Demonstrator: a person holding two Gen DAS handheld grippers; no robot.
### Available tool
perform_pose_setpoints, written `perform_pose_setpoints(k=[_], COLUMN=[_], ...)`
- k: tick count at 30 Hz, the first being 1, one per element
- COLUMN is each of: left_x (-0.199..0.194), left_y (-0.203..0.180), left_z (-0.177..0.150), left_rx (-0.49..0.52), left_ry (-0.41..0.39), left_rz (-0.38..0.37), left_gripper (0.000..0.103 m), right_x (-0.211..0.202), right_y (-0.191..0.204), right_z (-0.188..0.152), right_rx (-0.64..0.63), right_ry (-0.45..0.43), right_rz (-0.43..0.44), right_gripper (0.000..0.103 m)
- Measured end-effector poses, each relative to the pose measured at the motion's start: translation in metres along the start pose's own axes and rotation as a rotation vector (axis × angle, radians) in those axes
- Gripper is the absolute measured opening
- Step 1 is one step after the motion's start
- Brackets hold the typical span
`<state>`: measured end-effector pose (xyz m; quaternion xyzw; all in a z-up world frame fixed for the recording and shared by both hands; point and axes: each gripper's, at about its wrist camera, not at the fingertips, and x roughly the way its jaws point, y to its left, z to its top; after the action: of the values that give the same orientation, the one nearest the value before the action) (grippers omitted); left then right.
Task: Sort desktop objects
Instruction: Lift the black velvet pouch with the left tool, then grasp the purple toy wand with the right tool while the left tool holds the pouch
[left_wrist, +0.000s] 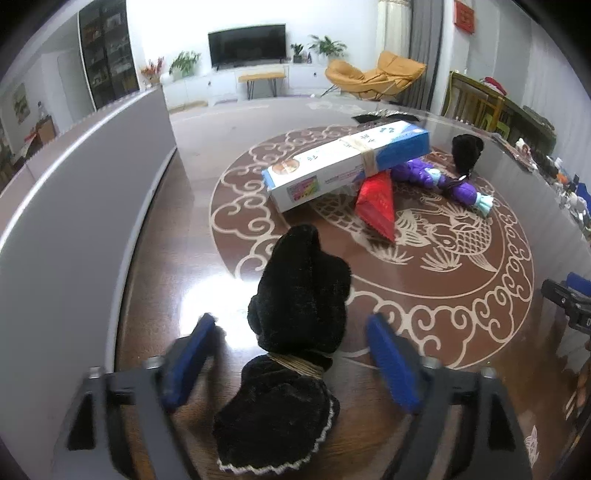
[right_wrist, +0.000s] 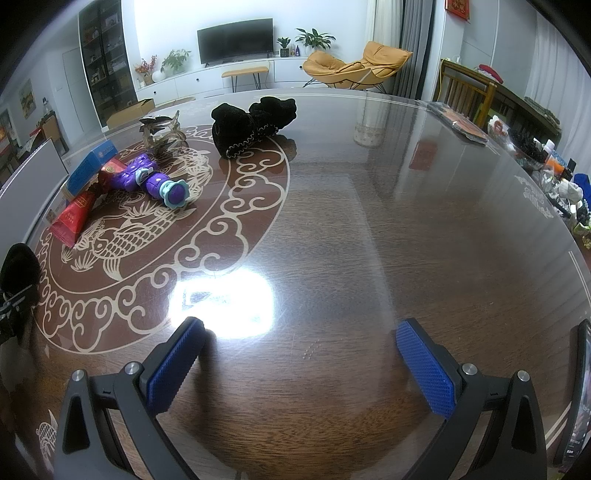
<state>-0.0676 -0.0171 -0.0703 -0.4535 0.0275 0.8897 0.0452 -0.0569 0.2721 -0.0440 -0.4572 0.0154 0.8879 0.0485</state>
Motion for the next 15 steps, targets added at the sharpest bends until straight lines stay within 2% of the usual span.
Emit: perform_pose_setpoints(k=[3,15], left_x=[0.0037,0.0035], left_y=[-0.0024,-0.0039], left_z=[0.0013,-0.0004], left_rx=[0.019,0.018], left_ry=[0.023,0.024], left_rz=[-0.008,-0.010], left_gripper=[0.103,0.103], right_x=[-0.0001,-0.0006], right_y=[0.0000,0.0001], right_z=[0.0000,-0.0002], right_rx=[0.000,0.000], right_ry=[0.000,0.000], right_rz=[0.000,0.000], right_gripper=[0.103,0.103])
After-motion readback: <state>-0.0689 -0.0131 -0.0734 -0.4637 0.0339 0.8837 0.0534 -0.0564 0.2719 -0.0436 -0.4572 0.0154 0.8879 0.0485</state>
